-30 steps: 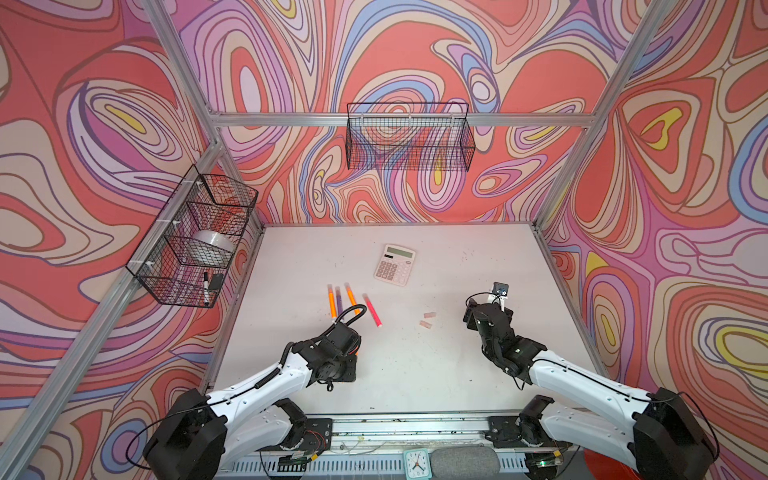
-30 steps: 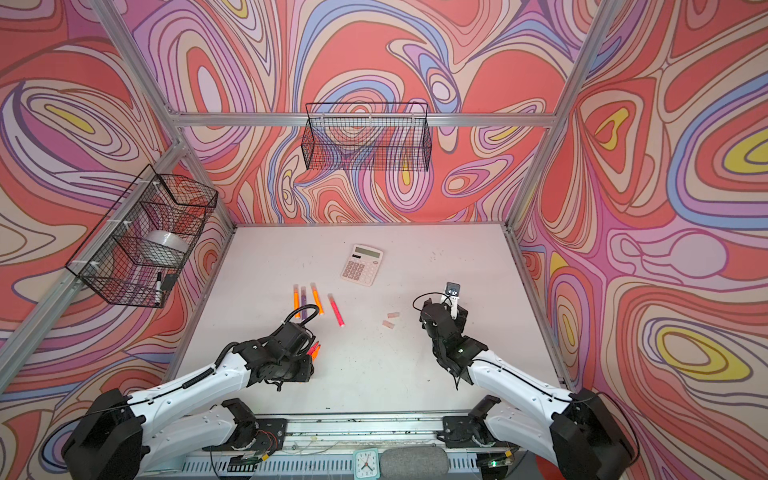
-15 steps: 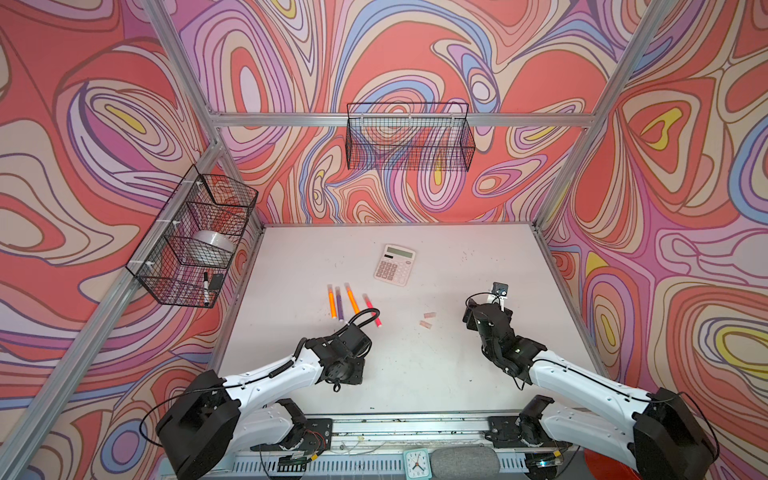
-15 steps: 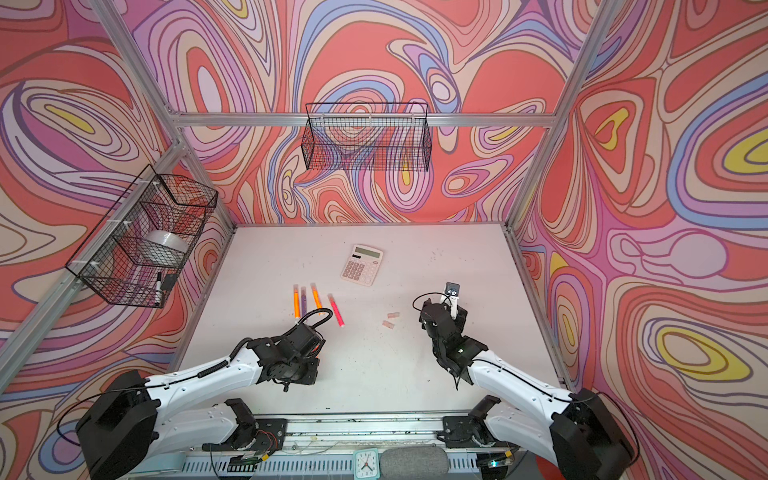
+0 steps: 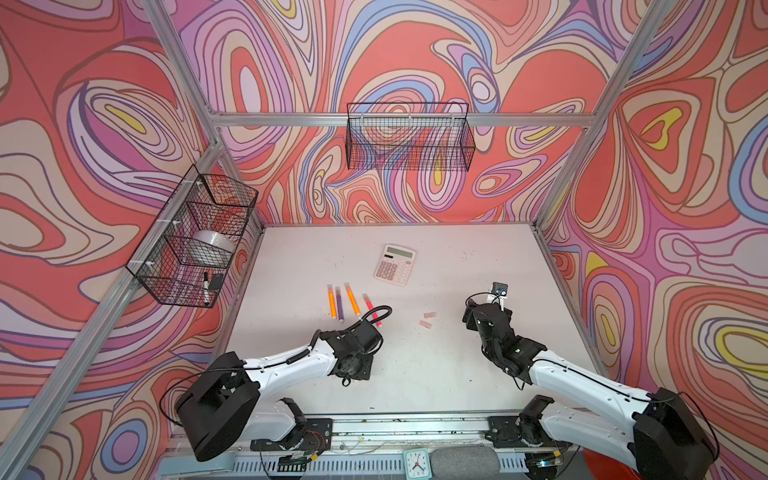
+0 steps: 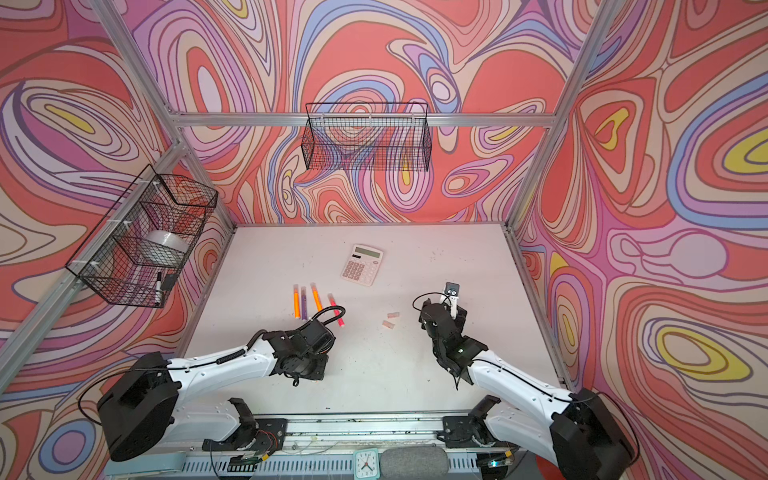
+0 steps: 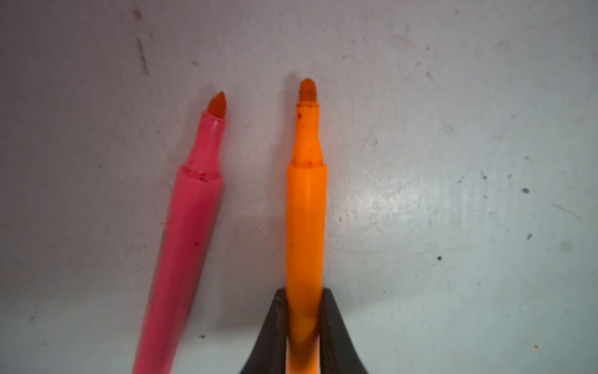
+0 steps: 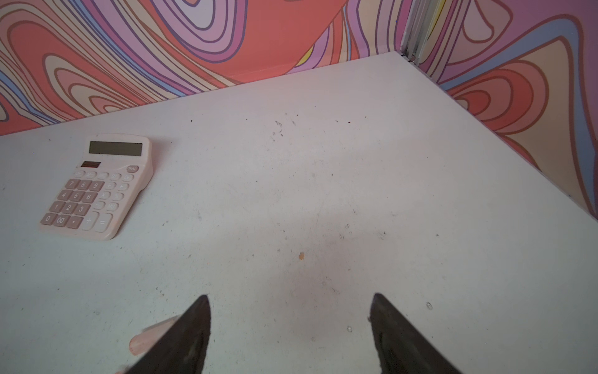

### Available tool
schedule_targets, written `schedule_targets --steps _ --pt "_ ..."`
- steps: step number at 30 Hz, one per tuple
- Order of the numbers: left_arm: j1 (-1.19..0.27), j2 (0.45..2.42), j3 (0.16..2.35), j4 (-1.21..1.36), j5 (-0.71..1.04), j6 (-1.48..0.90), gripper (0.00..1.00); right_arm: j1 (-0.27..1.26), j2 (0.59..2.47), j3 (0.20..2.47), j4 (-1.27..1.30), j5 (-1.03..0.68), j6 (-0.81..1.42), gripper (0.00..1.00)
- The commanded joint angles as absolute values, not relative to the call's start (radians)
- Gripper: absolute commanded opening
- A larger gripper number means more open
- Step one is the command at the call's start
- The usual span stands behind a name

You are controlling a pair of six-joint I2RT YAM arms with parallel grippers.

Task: Insert the pens into the pen caps
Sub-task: 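Grasp the uncapped orange marker with the left gripper and lift it upright, then raise the orange marker toward the right gripper while the right gripper approaches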

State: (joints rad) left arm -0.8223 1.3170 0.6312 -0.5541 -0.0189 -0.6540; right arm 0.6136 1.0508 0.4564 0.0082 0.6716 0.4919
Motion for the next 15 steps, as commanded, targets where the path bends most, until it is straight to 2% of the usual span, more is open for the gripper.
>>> schedule_targets --steps 1,10,12,15 --pt "-0.826 1.291 0.736 -0.526 -0.019 -0.634 0.12 0.608 1.059 0.455 0.011 0.673 0.500 0.80" --pt "-0.824 1.406 1.048 -0.346 -0.076 -0.531 0.05 0.608 1.203 0.542 -0.023 0.693 0.513 0.75" --pt "-0.822 1.441 1.055 -0.278 -0.065 -0.476 0.01 0.608 1.226 0.556 -0.023 0.689 0.507 0.74" --pt "-0.820 1.436 0.967 -0.110 0.021 -0.396 0.01 0.608 1.215 0.558 -0.043 0.690 0.519 0.69"
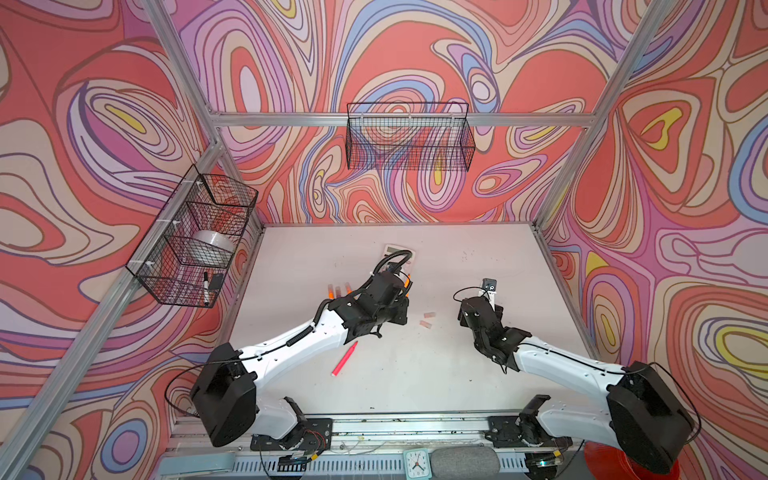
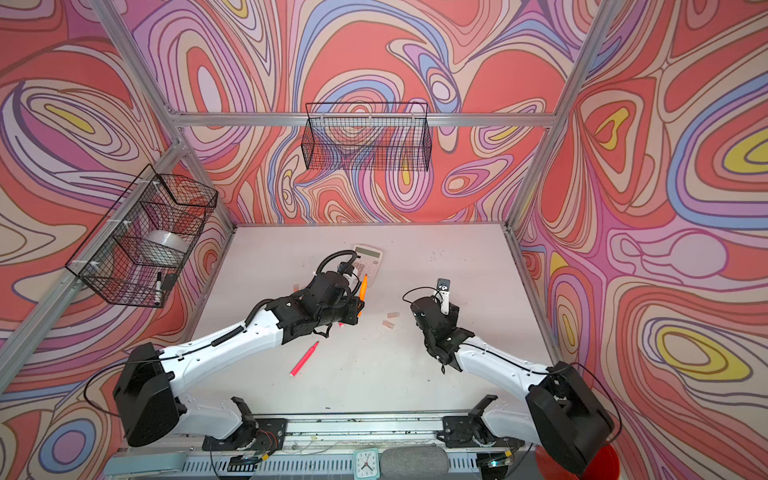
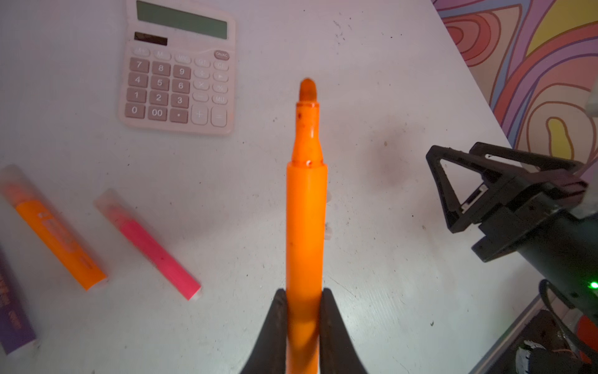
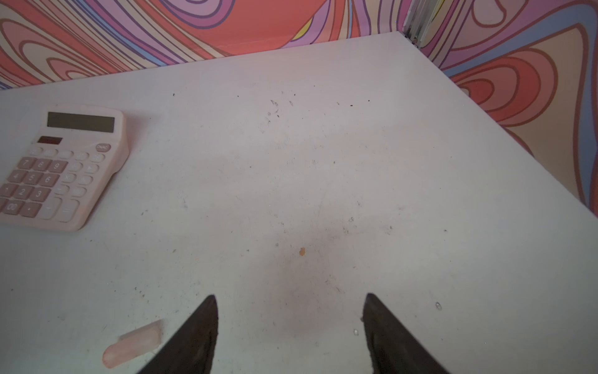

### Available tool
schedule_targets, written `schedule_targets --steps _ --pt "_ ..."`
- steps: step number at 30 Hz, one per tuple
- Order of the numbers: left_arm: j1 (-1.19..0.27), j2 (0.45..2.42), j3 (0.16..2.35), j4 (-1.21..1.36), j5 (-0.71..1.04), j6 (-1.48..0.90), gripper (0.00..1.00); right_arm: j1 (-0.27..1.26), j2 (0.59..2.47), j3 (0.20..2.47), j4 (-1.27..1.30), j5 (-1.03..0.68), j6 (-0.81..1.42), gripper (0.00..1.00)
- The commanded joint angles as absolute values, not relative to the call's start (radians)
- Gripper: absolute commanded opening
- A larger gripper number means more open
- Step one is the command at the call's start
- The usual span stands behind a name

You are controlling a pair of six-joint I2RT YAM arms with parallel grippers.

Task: Insert the pens into the pen caps
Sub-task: 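Raise the orange marker toward the right gripper while the right gripper approaches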

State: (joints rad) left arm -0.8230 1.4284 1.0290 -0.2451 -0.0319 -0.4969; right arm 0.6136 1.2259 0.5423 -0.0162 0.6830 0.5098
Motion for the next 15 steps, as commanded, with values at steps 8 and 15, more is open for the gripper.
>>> schedule_targets --steps 8,15 --pt "-0.820 1.319 0.711 0.266 0.204 -0.274 0.00 0.608 0.893 0.313 0.225 0.447 0.497 0.69" --pt "-0.820 1.261 0.624 0.391 0.226 -0.255 0.00 0.611 0.890 0.200 0.613 0.002 0.549 0.66"
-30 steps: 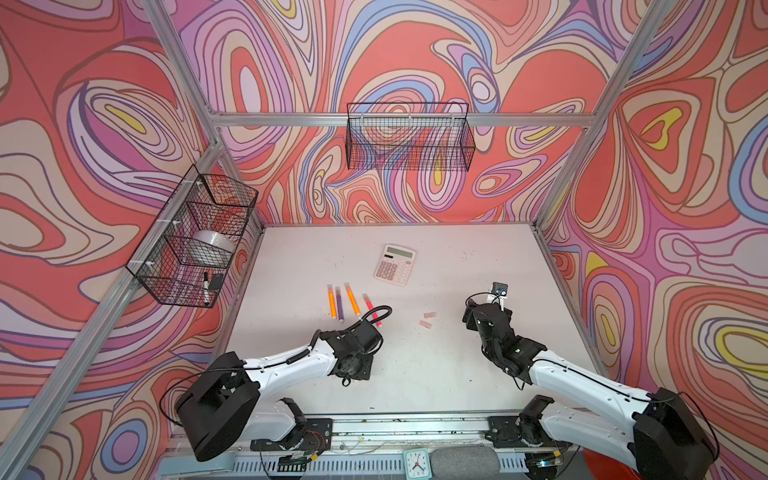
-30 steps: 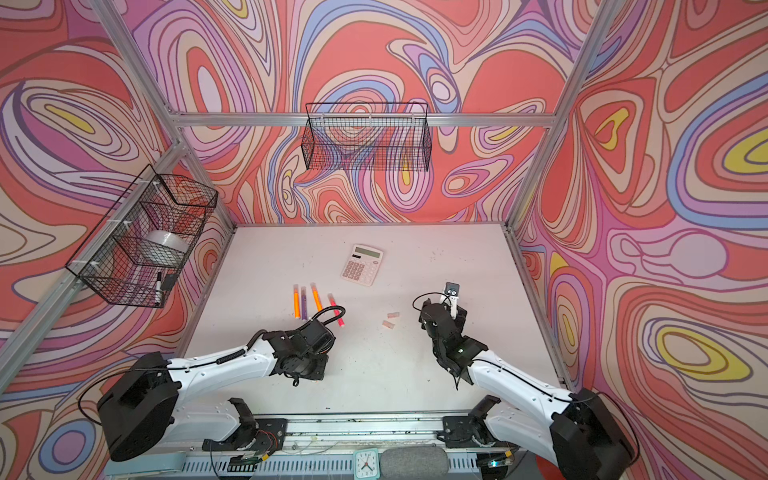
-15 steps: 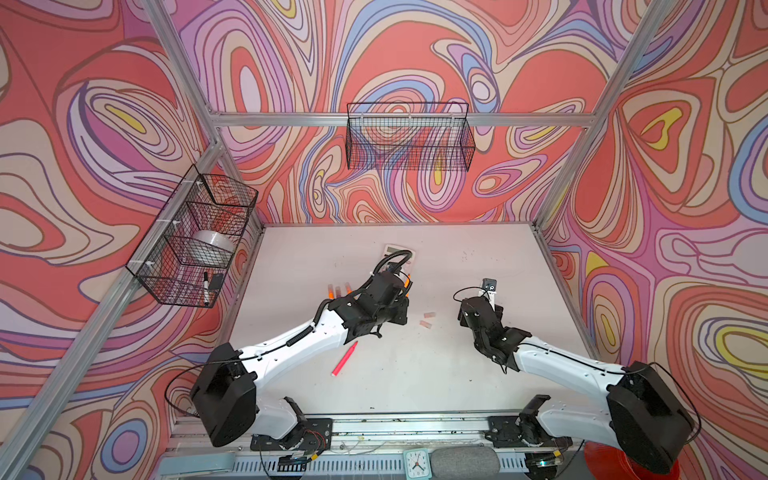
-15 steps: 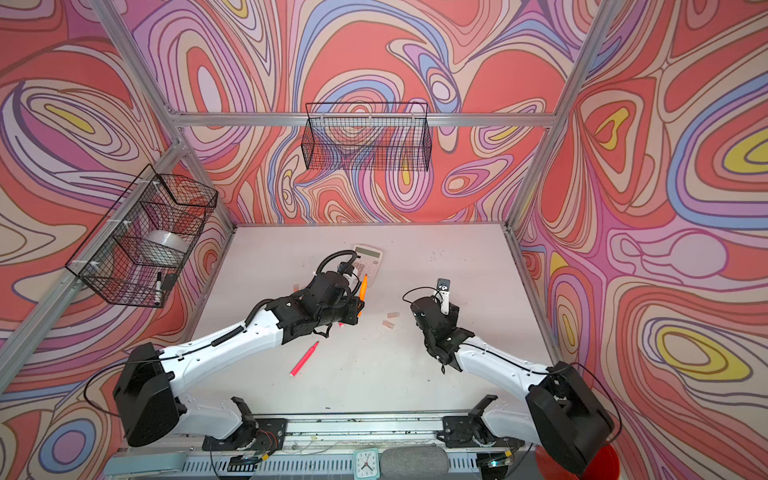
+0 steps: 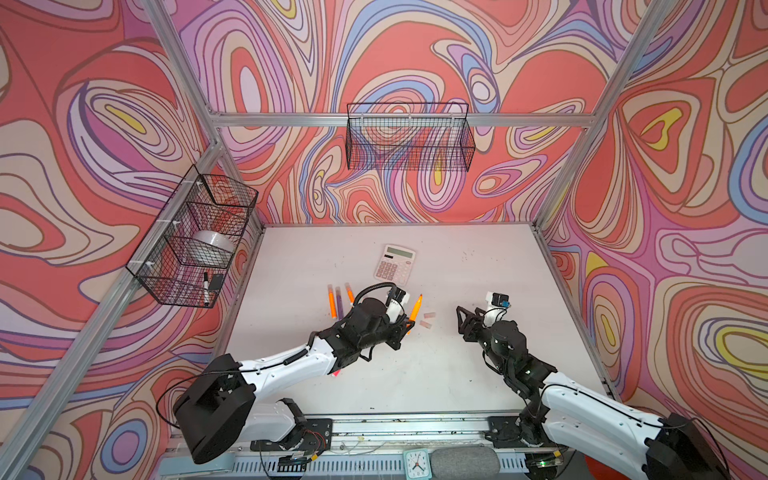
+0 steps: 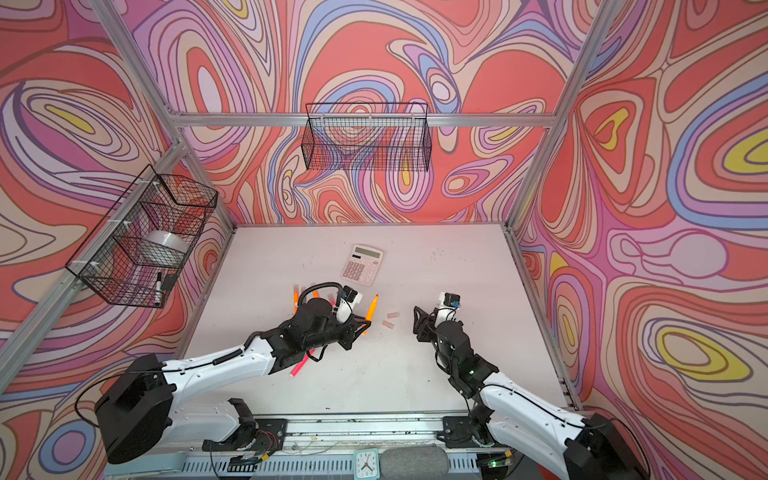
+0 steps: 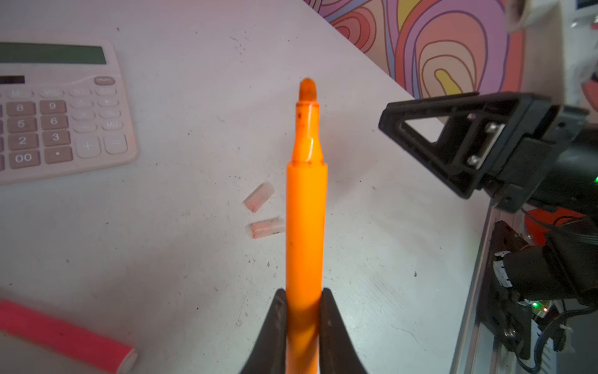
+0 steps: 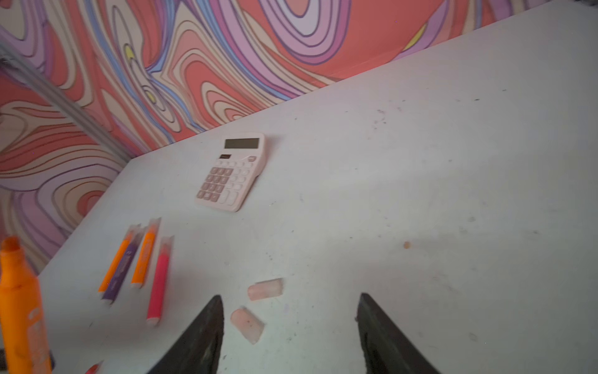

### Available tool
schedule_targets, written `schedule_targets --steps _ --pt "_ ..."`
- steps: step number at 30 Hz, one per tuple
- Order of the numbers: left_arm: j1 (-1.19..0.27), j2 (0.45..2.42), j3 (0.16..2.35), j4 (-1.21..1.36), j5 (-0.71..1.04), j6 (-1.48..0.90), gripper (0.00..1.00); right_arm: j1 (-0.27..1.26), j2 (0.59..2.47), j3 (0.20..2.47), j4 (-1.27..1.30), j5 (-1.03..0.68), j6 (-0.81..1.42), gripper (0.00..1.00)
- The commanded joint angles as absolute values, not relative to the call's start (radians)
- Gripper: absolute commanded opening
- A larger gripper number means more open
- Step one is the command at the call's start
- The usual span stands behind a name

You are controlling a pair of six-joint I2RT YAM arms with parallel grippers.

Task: Insert the pens into the pen caps
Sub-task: 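Raise the orange marker toward the right gripper while the right gripper approaches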

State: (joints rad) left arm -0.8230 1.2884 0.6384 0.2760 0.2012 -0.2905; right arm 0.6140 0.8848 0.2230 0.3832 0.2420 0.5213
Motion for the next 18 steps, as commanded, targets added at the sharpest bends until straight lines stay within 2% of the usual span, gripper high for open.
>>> schedule_targets --steps 1,9,16,18 --pt "-0.821 1.254 0.620 0.392 0.223 -0.255 0.00 0.616 0.886 0.194 0.649 -0.034 0.565 0.66" --pt "-0.821 1.242 0.614 0.398 0.259 -0.250 0.00 0.717 0.834 0.212 0.666 -0.054 0.629 0.66" --pt "-0.821 1.243 0.615 0.408 0.314 -0.255 0.00 0.831 0.908 0.329 0.554 0.023 0.636 0.65" --pt "-0.821 1.235 0.614 0.408 0.328 -0.253 0.00 0.844 0.940 0.345 0.559 0.031 0.636 0.61"
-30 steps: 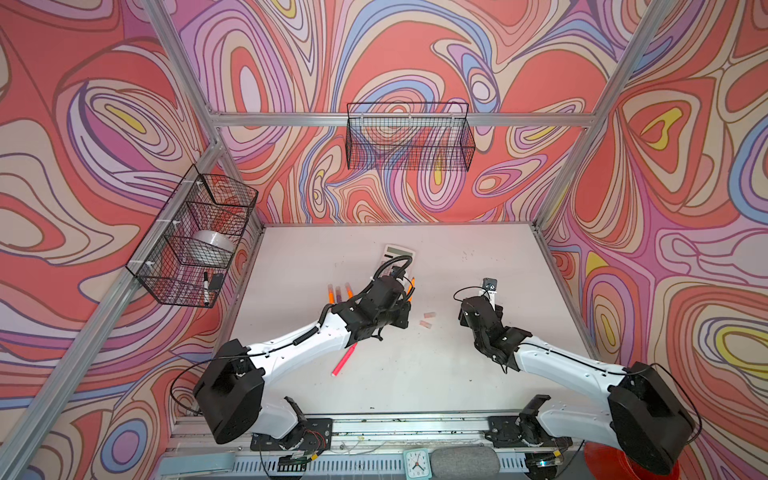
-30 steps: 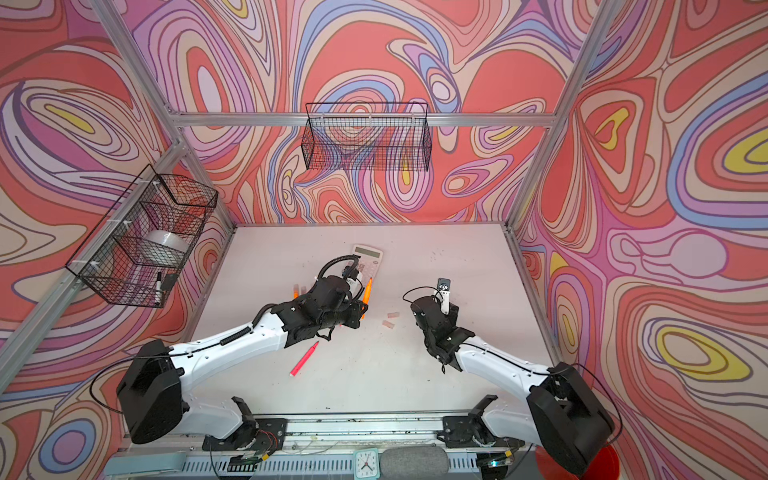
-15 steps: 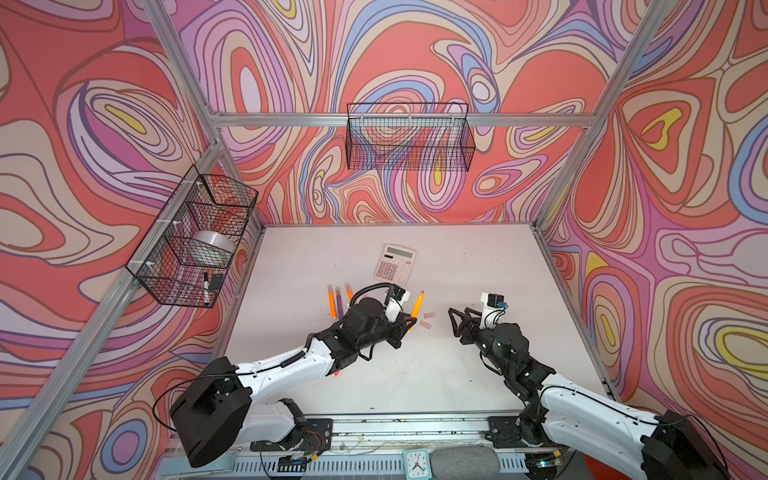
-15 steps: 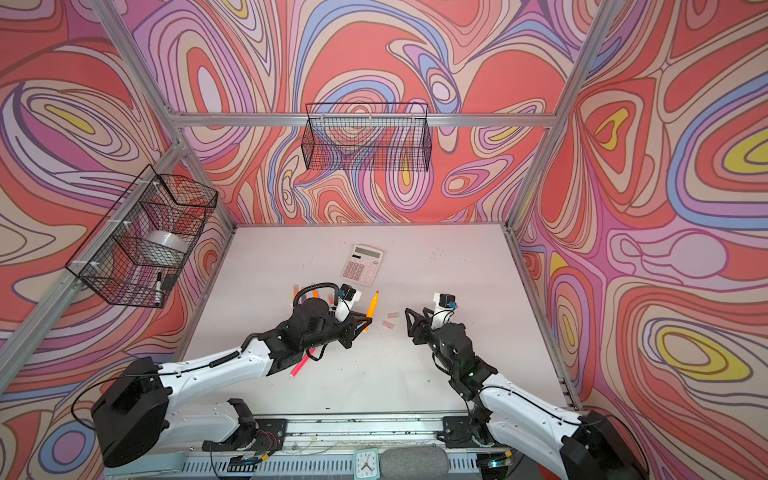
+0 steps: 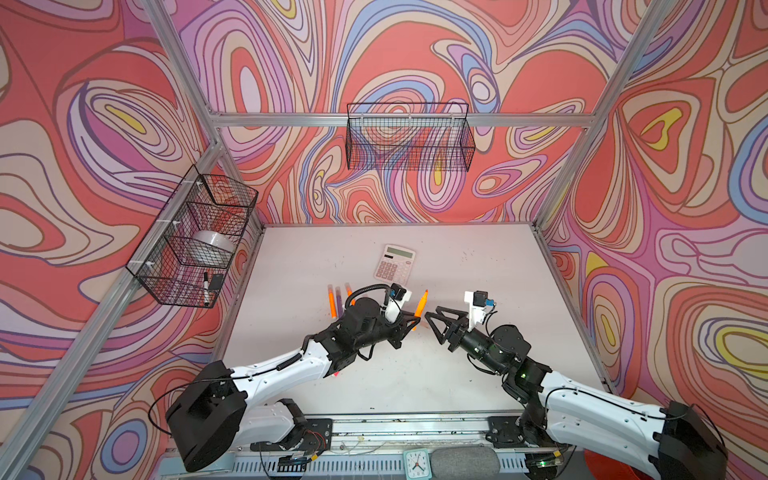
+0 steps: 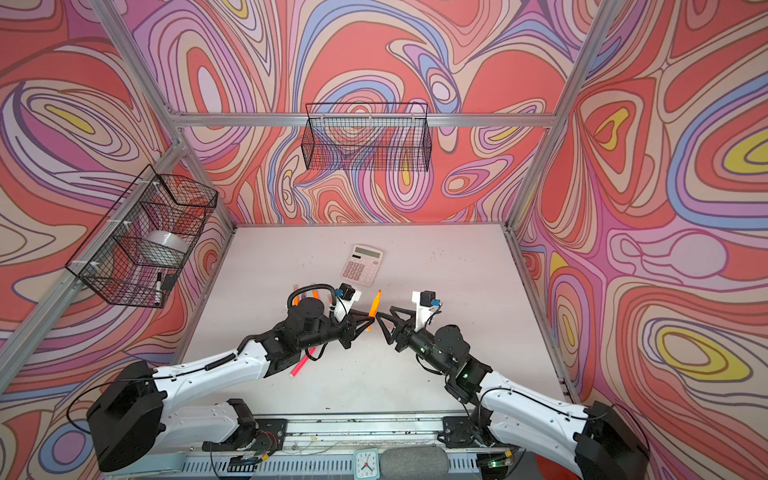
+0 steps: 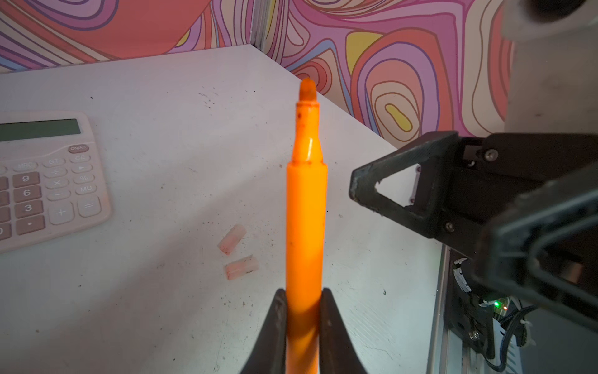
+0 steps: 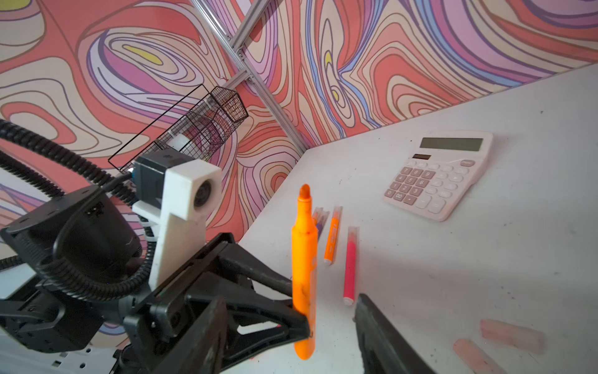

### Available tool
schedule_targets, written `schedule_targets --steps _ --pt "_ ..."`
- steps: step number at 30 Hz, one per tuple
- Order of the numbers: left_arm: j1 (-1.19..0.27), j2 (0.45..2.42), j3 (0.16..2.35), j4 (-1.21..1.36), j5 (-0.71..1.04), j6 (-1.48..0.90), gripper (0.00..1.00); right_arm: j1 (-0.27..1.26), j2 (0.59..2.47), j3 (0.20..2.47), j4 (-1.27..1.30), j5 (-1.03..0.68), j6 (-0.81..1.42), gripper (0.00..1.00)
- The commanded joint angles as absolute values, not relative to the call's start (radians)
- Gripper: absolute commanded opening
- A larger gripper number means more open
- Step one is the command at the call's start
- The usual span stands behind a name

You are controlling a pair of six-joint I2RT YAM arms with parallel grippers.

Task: Insert the pens into the pen caps

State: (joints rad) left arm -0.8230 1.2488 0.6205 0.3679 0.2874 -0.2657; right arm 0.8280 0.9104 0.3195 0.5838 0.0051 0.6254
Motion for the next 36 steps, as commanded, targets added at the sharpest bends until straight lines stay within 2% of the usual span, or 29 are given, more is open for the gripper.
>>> schedule_targets --steps 1,4,7,26,34,36 --pt "-0.821 1.232 0.613 0.410 0.336 -0.253 0.00 0.849 0.960 0.359 0.546 0.039 0.637 0.58" --pt "-0.821 1.229 0.612 0.417 0.360 -0.255 0.00 0.852 1.003 0.394 0.496 0.059 0.653 0.49" --pt "-0.821 1.230 0.615 0.414 0.376 -0.256 0.00 0.854 1.020 0.411 0.491 0.062 0.654 0.45" --pt "-0.824 1.271 0.635 0.428 0.442 -0.272 0.00 0.856 1.004 0.453 0.412 0.075 0.661 0.41" --pt "-0.825 1.295 0.658 0.398 0.463 -0.265 0.00 0.858 1.032 0.469 0.411 0.060 0.655 0.07" --pt "-0.825 1.292 0.653 0.406 0.455 -0.270 0.07 0.862 1.035 0.469 0.413 0.059 0.655 0.01"
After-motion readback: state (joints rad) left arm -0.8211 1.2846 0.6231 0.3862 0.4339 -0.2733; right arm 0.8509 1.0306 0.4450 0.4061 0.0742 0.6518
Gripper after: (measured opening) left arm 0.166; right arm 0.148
